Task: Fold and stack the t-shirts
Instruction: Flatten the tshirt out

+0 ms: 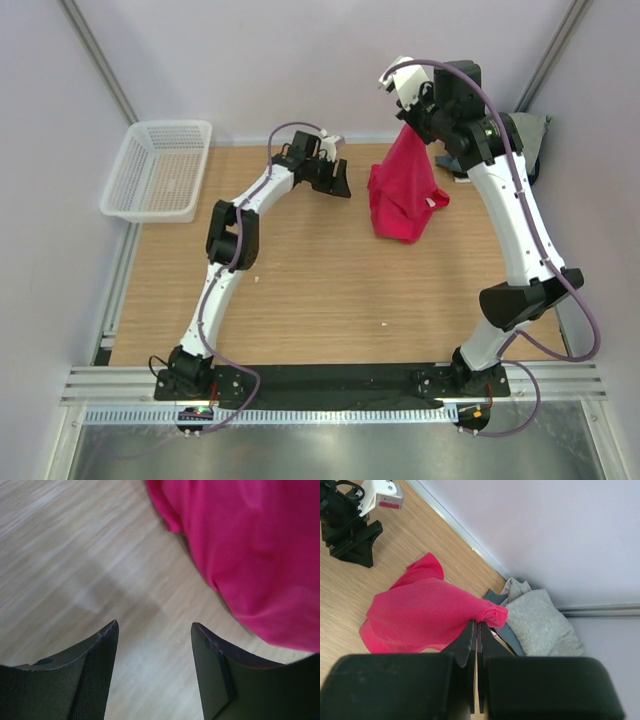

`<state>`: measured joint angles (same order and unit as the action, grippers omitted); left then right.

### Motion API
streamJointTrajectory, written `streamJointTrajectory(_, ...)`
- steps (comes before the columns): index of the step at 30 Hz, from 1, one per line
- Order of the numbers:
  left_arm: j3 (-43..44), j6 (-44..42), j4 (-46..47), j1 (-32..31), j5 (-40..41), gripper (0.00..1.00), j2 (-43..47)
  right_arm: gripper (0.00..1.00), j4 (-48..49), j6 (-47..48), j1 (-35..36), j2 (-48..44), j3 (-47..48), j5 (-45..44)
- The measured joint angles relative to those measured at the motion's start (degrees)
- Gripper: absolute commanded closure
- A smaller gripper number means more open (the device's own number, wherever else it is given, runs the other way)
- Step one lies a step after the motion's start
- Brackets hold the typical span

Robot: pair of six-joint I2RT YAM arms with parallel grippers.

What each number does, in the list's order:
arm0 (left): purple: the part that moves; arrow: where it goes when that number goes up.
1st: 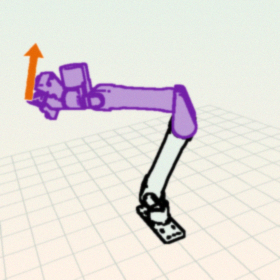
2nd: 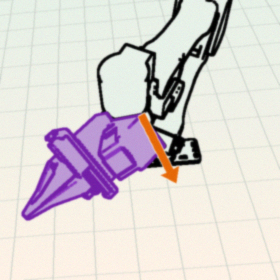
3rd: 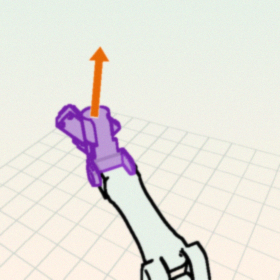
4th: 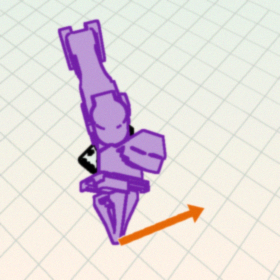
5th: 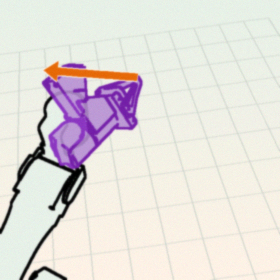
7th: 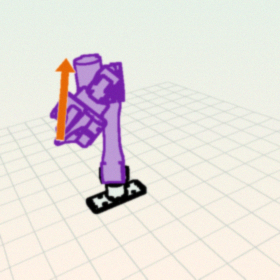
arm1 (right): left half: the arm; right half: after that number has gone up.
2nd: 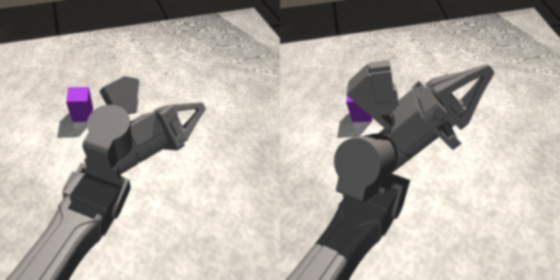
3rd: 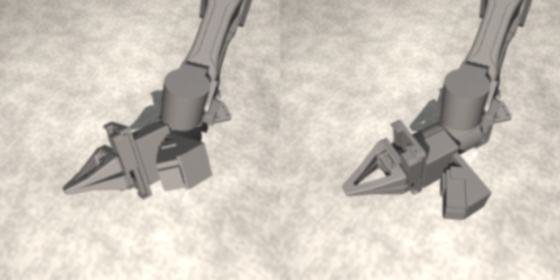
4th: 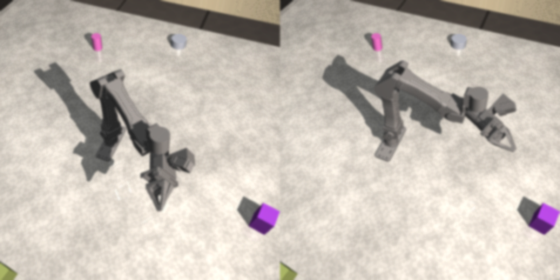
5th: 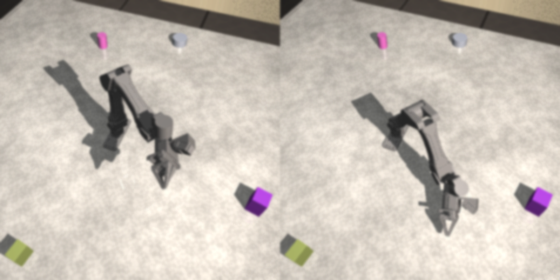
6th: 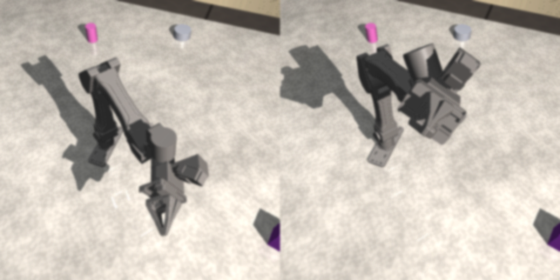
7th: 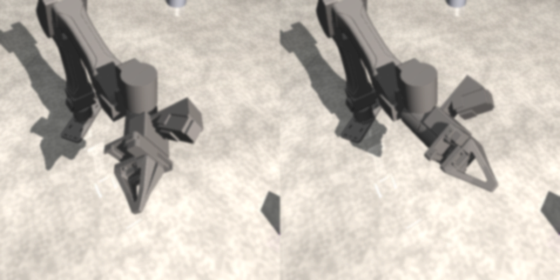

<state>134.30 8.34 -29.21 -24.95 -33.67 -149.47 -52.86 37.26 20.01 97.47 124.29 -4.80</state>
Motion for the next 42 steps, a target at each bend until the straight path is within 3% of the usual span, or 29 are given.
streamJointTrajectory(8, 0.2, 8.5, 11.9, 0.5, -5.4, 0.37, -3.8, 0.99, -0.4, -0.3, -2.4, -4.7, -4.6, 0.2)
streamJointTrajectory(17, 4.5, 16.6, 21.3, -5.5, -7.3, 0.44, -10.0, 0.99, -1.9, -1.8, -5.8, -9.8, -12.2, 0.5)
streamJointTrajectory(19, 4.5, 17.5, 21.8, -6.6, -7.0, 0.53, -10.2, 0.99, -2.3, -2.4, -7.3, -10.0, -12.6, 1.1)
streamJointTrajectory(20, 4.5, 18.1, 21.9, -7.1, -6.8, 0.71, -10.2, 0.99, -2.3, -2.8, -8.1, -10.1, -12.7, 1.3)
streamJointTrajectory(22, 4.5, 18.7, 21.9, -7.8, -6.4, 0.97, -10.2, 0.99, -2.5, -3.3, -9.2, -10.3, -12.7, 1.8)
streamJointTrajectory(29, 2.5, 18.4, 19.8, -6.5, -4.7, 1.00, -8.9, 0.99, -2.5, -4.4, -10.9, -10.6, -12.7, 2.9)
streamJointTrajectory(34, -0.1, 13.4, 10.3, -1.4, -3.4, 1.00, 0.3, 0.99, -1.7, -4.2, -11.0, -10.6, -12.1, 1.0)
streamJointTrajectory(42, -8.8, -4.5, 4.9, 9.5, 0.2, 1.00, 38.6, 0.99, 1.1, -5.0, -12.6, -13.4, -10.0, -1.8)
